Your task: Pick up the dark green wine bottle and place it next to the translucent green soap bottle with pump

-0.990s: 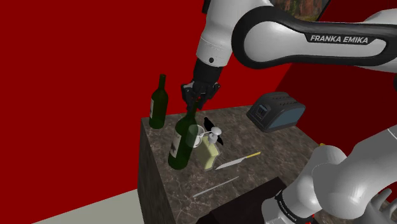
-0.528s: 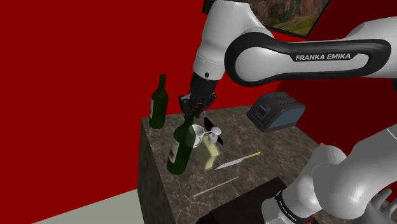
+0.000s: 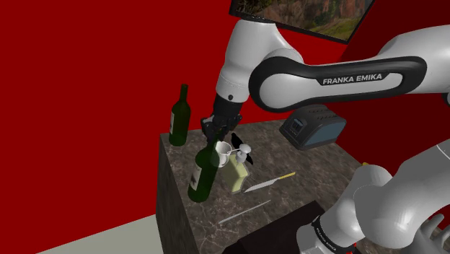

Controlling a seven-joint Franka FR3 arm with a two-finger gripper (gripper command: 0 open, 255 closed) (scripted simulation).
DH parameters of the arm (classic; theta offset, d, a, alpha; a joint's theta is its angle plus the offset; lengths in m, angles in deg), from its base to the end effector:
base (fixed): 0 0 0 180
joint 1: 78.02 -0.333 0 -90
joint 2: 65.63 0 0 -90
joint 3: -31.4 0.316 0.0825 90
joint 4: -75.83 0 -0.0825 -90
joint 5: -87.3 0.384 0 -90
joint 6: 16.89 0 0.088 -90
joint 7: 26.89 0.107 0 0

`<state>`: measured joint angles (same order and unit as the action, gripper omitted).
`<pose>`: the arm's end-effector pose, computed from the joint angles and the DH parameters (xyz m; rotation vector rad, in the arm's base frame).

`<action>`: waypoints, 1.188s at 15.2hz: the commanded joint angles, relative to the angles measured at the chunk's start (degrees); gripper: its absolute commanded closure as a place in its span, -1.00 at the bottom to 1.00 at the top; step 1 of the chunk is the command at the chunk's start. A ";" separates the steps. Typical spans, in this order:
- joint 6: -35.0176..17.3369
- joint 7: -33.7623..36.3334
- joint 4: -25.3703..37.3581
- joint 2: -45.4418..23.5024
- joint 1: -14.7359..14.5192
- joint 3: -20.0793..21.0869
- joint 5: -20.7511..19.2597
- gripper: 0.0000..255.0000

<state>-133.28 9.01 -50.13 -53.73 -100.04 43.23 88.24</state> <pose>0.4066 0.2784 0.4724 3.1382 -0.0727 0.0717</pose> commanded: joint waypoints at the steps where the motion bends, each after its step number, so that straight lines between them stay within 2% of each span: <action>1: -0.13 -0.01 -0.07 0.00 0.01 -0.01 -0.01 1.00; 5: -0.13 -0.01 -0.07 0.00 0.01 -0.01 -0.01 1.00; 6: -0.13 -0.01 -0.07 -0.01 0.01 -0.01 -0.01 -1.00; 11: -0.13 -0.01 -0.07 0.00 0.01 -0.01 -0.01 -1.00; 15: 7.20 -0.24 5.61 1.67 -0.01 -0.21 0.26 -1.00; 18: 7.20 -0.24 5.61 1.68 0.00 -0.21 0.26 -1.00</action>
<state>-126.25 8.72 -44.54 -52.17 -100.01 43.00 88.47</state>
